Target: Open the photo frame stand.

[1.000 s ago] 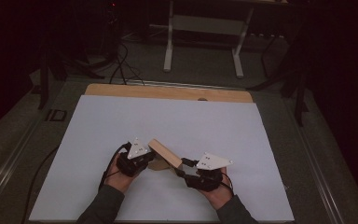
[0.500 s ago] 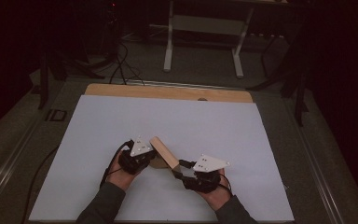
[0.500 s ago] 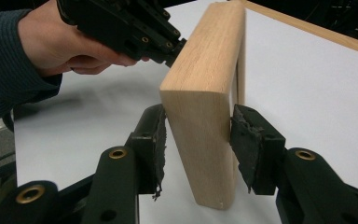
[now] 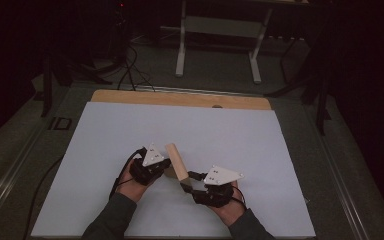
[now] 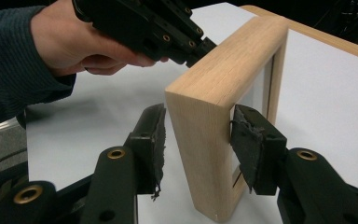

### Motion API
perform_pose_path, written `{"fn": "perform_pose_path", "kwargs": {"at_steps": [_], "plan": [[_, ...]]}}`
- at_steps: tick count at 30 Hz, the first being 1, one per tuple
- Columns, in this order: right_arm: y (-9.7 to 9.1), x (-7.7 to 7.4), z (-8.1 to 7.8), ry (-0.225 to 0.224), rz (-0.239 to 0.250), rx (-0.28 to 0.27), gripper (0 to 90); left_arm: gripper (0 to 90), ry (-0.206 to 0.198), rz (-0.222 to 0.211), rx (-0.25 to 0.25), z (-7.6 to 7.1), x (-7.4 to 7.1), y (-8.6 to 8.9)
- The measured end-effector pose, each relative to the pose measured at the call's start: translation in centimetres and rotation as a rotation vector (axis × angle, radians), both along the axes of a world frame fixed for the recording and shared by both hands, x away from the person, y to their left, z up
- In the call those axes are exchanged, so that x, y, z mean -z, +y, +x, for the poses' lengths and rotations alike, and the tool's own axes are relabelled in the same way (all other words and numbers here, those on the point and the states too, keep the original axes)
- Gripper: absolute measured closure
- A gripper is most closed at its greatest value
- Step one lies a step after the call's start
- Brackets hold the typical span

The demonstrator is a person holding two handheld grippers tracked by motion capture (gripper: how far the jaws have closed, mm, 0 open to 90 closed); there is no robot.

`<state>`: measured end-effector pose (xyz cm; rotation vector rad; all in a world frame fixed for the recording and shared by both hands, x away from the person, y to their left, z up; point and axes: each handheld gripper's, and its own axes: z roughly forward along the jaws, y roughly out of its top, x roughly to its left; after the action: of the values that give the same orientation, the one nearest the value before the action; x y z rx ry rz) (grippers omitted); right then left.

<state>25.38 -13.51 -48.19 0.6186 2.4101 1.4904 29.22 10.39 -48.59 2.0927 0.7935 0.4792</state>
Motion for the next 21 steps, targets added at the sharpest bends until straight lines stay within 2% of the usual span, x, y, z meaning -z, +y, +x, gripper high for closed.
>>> {"fn": "perform_pose_path", "kwargs": {"at_steps": [4, 12, 21], "plan": [[-0.1, 0.1, 0.1, 0.003, -0.001, 0.006, 54.3, 89.6, -0.016, -0.010, 0.012, -0.2, -0.7, -0.3], [0.2, 0.1, 0.1, 0.006, -0.007, -0.002, 54.8, 89.9, -0.028, -0.005, 0.031, -0.5, -1.1, -1.0], [1.1, 0.0, 0.1, 0.004, -0.016, -0.016, 55.8, 89.9, -0.016, -0.008, 0.036, 0.4, -1.1, -1.1]]}}
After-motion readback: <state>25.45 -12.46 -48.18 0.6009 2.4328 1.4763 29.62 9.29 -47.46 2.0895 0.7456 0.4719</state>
